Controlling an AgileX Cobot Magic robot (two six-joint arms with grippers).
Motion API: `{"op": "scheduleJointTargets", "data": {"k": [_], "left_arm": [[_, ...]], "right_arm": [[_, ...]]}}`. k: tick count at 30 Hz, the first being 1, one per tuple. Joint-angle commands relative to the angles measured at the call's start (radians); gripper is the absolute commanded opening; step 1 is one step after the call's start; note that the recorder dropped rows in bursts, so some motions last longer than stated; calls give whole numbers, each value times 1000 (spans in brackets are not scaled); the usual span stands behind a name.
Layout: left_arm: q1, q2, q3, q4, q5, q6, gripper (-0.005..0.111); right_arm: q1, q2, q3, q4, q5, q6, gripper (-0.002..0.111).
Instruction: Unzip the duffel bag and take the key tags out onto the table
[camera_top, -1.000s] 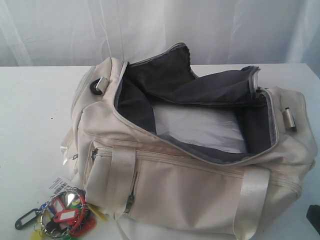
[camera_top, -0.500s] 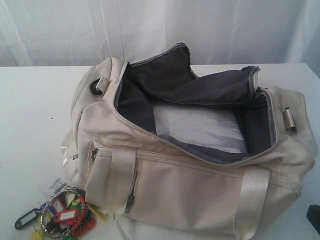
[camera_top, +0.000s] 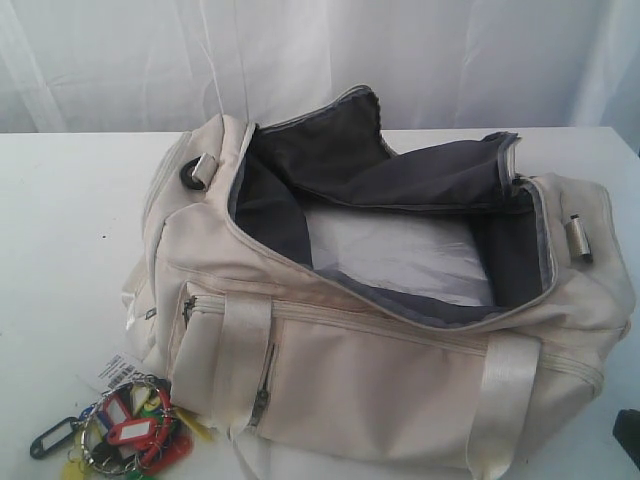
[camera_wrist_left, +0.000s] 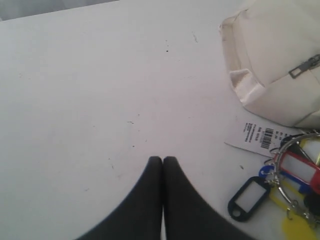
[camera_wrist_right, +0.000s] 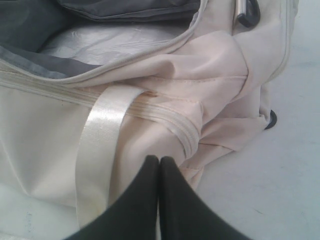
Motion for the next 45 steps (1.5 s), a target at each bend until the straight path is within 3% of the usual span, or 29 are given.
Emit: {"op": "scheduleJointTargets", "data": {"k": [1,13,19,37,45], "left_arm": [[63,-4,5,-6,2,3,0],[75,-4,5,-2,3,3,0],[75,-4,5,143,0,3,0],[75,-4,5,141,18,3,0],[75,-4,5,139,19,-262,0]], "right_arm": [[-5,-5,5,-3,-5,-10,0],[-5,-5,5,-3,-5,-10,0],[-5,-5,5,-3,-5,-10,0],[-5,-5,5,-3,-5,6,0],[-5,-5,5,-3,-5,6,0]]}}
